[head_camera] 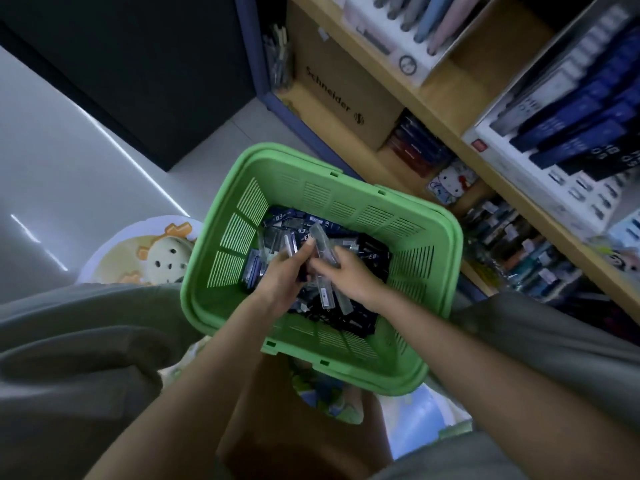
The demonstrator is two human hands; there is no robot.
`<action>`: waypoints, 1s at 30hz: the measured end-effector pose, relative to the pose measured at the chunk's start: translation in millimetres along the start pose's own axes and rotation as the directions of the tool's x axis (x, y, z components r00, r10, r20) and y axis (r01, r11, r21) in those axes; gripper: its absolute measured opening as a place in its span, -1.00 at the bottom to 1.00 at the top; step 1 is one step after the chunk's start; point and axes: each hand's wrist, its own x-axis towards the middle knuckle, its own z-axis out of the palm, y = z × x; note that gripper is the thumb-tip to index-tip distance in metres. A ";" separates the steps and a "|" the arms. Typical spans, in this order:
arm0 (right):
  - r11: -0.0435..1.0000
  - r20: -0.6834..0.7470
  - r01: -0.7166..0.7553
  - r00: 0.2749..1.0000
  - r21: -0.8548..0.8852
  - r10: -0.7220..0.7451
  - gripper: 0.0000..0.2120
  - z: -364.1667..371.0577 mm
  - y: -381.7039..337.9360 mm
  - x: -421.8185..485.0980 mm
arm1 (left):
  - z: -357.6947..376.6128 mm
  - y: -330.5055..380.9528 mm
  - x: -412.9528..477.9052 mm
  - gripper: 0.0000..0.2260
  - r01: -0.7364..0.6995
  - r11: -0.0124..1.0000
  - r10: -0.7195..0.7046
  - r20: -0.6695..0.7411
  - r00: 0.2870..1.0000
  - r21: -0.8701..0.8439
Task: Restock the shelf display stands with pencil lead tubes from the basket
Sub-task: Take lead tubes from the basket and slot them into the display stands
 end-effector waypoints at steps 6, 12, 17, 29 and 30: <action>0.990 0.019 0.141 0.990 -0.027 -0.140 -0.85 -15.4 -16.7 -41.3 | 14.1 -1.3 -23.1 0.06 -0.020 0.994 0.014 0.053 0.999 0.112; 0.976 -0.321 0.217 0.925 0.017 -0.200 -0.78 -24.8 -28.0 -68.5 | 53.6 -7.0 -53.3 -0.46 -0.064 0.997 0.053 0.196 0.979 0.051; 0.971 -0.485 0.231 0.858 0.069 -0.169 -0.78 -43.7 -41.8 -93.9 | 82.3 -9.8 -76.6 -0.91 -0.183 0.974 0.158 0.177 0.971 0.134; 0.954 -0.220 0.271 0.946 0.126 -0.240 -0.77 -72.8 -58.5 -180.7 | 110.0 23.3 -114.6 -0.87 -0.381 0.922 0.344 0.311 0.886 0.066; 0.955 -0.199 0.271 0.949 0.120 -0.244 -0.75 -72.5 -57.9 -185.9 | 113.5 23.8 -118.9 -0.83 -0.390 0.916 0.336 0.346 0.876 0.098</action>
